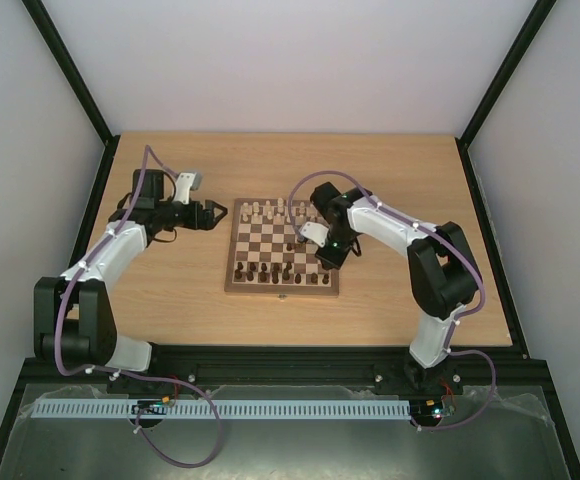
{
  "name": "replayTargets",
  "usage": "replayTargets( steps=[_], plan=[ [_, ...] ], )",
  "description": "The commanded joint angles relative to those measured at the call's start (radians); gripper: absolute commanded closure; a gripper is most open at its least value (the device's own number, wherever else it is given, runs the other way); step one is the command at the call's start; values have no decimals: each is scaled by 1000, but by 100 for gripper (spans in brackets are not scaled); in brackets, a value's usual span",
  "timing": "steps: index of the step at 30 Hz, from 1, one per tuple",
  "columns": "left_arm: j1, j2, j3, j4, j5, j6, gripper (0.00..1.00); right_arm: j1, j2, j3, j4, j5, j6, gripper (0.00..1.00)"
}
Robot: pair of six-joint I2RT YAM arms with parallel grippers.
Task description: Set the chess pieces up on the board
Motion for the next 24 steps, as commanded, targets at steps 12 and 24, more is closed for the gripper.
replayTargets(
  steps=[12,24],
  plan=[
    [-18,22,57,-10,-9,12,6,15,-1,-74,78,26,17,91],
    [-18,17,42,-4,-12,14,6,29,10,-68,48,10,-20,85]
  ],
)
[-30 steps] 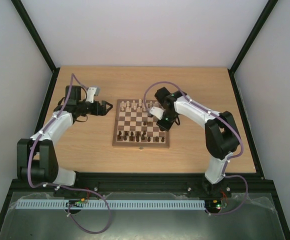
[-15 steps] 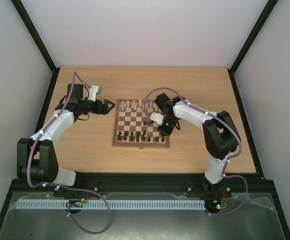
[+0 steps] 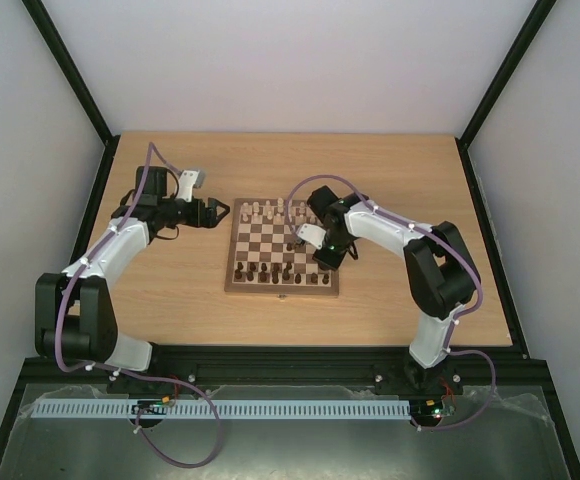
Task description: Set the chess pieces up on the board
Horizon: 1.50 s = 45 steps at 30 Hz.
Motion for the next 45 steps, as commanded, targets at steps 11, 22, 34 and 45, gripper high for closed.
replayTargets(
  steps=[11,22,34,45],
  plan=[
    [-1,-1,11,4,-5,14,6,13,6,39,-80,-10,-32,74],
    [-109,1,100,-149,-10,313,17,-68,20,285,-224,-162,-30,68],
    [-412,271,330,-368,-71,637,45,-275,-47,227,-186,-290,117,68],
    [-506,474,442,-325,-186,579,52,-357,-111,102,-138,-314,164,68]
  ],
)
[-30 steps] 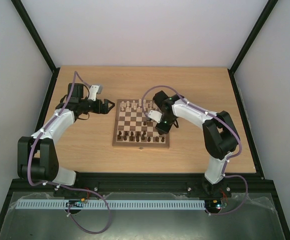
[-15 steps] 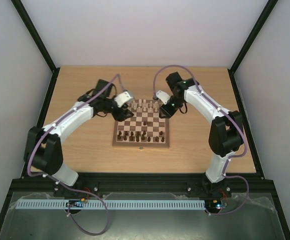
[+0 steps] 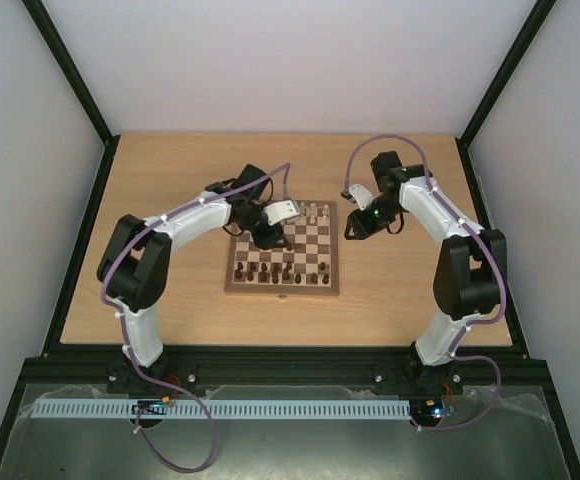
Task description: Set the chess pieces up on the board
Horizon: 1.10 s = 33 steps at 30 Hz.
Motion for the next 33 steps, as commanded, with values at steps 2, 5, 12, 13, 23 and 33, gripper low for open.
replayTargets(
  steps=[2,5,12,13,23,33],
  plan=[
    [-64,86,67,-7,-106,-32,54,4,-29,-29,-6,-41,32,68],
    [-89,110,72,-1,-149,-48,56,5,-28,-31,-3,-36,31,68],
    [-100,110,70,20,-208,-56,58,5,-32,-42,6,-40,38,68],
    [-99,110,71,20,-209,-55,59,4,-32,-46,9,-42,39,68],
    [-99,119,72,14,-216,-39,72,4,-16,-41,16,-51,43,69],
    [-98,140,96,-4,-184,-29,81,5,57,23,21,-133,93,69]
  ],
)
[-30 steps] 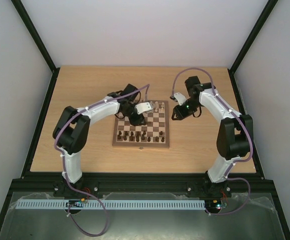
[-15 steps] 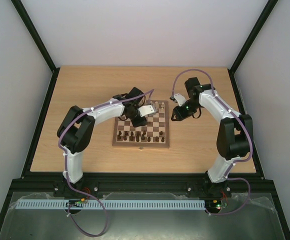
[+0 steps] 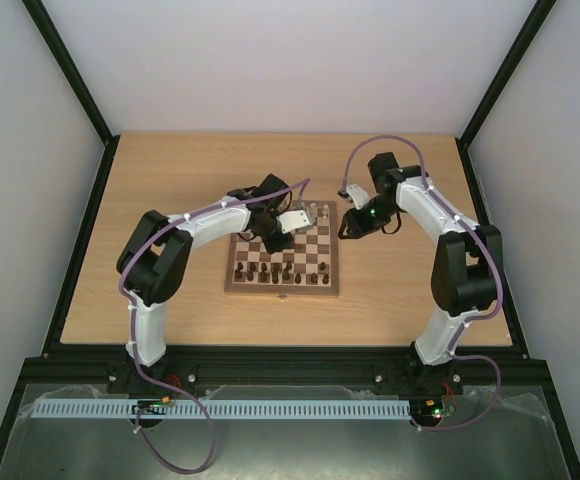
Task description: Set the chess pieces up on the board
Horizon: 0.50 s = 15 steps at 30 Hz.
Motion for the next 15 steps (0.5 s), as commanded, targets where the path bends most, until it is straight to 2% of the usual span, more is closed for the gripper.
replayTargets(
  steps=[1,6,15],
  plan=[
    [3,16,33,-27,26,19,82,2,52,50,-12,-79,48,69],
    [3,6,30,-39,36,23,92,2,98,77,0,-161,108,69],
    [25,-41,39,-40,91,-76,95,2,161,66,31,-314,204,68]
  ],
)
